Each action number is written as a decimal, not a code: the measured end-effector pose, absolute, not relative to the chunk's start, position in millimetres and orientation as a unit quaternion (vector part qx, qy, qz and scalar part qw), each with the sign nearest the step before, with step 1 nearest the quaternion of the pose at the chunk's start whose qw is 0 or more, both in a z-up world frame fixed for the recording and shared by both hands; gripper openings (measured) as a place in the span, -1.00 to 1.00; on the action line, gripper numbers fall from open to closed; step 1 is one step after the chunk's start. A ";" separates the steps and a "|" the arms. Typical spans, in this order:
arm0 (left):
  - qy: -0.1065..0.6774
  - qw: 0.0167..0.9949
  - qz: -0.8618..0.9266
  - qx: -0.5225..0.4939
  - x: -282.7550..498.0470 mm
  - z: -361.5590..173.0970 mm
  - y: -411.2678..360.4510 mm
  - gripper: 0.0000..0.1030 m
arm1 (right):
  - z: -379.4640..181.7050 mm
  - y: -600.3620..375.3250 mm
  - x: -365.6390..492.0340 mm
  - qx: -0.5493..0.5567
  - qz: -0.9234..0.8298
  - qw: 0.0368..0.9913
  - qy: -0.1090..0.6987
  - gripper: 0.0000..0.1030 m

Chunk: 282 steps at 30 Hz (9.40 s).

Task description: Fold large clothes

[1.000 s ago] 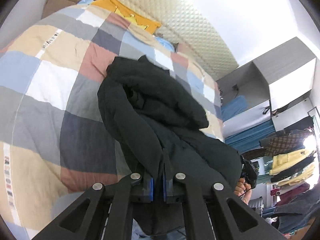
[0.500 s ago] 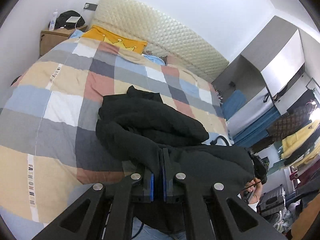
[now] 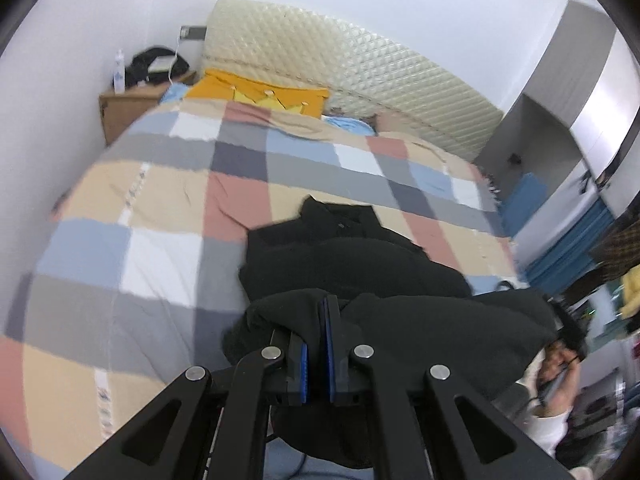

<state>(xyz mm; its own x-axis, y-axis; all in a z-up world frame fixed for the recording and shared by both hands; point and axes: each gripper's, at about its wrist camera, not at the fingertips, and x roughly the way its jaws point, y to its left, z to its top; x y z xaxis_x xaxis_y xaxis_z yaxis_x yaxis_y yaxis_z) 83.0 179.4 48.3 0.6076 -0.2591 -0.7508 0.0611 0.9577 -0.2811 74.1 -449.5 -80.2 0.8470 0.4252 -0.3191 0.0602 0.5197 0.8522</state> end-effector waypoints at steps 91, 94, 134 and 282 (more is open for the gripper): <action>0.331 0.936 -0.054 -0.102 142.8 -112.4 68.7 0.48 | -122.8 -329.0 103.8 0.144 0.130 0.937 0.289 0.59; 0.351 0.931 -0.054 -0.081 152.3 -126.4 51.0 0.47 | -131.0 -311.5 110.3 0.113 0.139 0.934 0.310 0.58; 0.394 0.919 -0.009 0.000 325.8 -151.4 23.9 0.61 | -176.1 -244.1 308.3 0.046 0.130 0.911 0.388 0.48; 0.365 0.931 0.025 -0.005 17.6 -1.0 -2.2 0.93 | -15.0 -274.6 -35.7 0.047 0.064 0.957 0.278 1.00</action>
